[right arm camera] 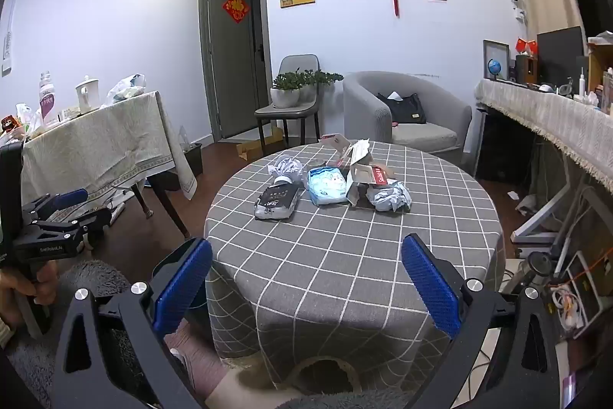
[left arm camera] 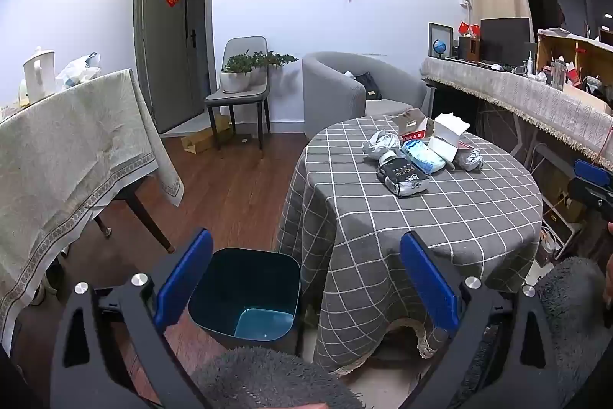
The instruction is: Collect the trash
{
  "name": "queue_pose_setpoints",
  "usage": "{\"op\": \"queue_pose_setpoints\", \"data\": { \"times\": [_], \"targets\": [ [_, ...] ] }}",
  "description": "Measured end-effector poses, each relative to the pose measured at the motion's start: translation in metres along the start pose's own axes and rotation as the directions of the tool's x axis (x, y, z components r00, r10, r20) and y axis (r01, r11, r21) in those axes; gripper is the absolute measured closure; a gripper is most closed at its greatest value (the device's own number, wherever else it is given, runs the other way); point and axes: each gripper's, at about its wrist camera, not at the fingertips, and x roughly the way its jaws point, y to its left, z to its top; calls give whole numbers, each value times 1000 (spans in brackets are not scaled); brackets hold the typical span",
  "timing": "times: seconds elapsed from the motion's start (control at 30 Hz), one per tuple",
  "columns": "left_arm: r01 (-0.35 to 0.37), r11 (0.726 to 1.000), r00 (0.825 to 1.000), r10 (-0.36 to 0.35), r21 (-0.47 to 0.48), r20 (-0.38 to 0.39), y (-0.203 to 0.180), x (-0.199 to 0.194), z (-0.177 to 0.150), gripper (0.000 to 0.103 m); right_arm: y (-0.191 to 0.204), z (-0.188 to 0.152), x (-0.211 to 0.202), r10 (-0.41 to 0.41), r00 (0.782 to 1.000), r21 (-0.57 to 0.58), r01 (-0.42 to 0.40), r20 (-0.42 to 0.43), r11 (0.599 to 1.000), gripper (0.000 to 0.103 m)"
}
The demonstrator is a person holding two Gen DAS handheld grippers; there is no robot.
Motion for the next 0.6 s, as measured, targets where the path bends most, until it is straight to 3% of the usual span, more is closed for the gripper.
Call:
{"op": "queue_pose_setpoints", "data": {
  "times": [0.6],
  "targets": [
    [4,1000,1000,-4,-6,2,0,0,0,3,-1,0,0,1,1000,2,-1,-2,1000,3]
  ]
}}
